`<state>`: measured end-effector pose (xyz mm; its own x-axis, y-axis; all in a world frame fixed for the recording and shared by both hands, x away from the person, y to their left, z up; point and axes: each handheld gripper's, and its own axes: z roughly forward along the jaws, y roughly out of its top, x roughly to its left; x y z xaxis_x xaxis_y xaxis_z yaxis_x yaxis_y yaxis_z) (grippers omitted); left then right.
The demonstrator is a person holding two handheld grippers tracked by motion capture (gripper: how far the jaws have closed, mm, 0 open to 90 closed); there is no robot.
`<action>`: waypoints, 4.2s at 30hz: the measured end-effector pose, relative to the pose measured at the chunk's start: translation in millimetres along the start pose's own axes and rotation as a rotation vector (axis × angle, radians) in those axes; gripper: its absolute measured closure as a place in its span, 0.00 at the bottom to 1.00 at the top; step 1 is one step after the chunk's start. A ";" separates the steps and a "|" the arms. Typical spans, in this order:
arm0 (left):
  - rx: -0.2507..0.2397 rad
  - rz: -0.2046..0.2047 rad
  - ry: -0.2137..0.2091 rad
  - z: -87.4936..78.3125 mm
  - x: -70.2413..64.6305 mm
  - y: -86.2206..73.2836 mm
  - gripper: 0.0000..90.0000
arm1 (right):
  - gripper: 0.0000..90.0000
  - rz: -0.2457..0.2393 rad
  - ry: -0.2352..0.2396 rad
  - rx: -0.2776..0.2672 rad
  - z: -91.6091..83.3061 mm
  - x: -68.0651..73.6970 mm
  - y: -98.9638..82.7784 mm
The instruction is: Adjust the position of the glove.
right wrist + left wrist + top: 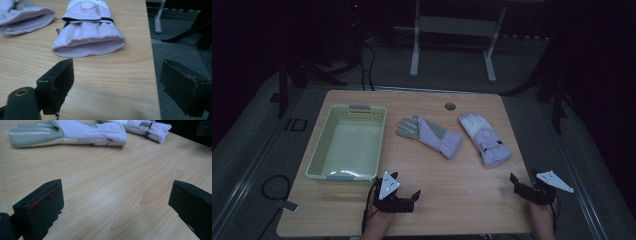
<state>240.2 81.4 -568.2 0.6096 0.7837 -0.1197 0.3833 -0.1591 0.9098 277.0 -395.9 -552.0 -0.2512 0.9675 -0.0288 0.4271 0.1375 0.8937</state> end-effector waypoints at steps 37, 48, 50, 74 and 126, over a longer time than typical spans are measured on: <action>0.015 -0.002 0.032 0.9 -0.3 0.5 0.00 | 0.14 -0.042 0.096 -0.068 -9.3 2.8 117.1; 0.017 -0.004 0.024 1.2 0.1 0.6 0.00 | 0.13 -0.059 0.111 -0.086 -7.7 23.5 171.6; 0.019 -0.003 0.024 1.5 0.0 0.8 0.00 | 0.13 -0.060 0.144 -0.105 -7.2 27.7 177.7; 0.014 0.002 0.016 1.0 -0.2 0.5 0.00 | 0.28 -0.231 0.349 -0.005 53.6 99.8 216.9; 0.015 0.001 0.000 0.5 0.4 0.3 0.00 | 0.64 -0.468 0.523 0.422 233.0 176.1 143.0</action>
<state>240.9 81.4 -568.1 0.6098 0.7837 -0.1184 0.3929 -0.1691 0.9039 496.2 -156.5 -533.7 -0.8126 0.5806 -0.0510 0.4425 0.6715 0.5944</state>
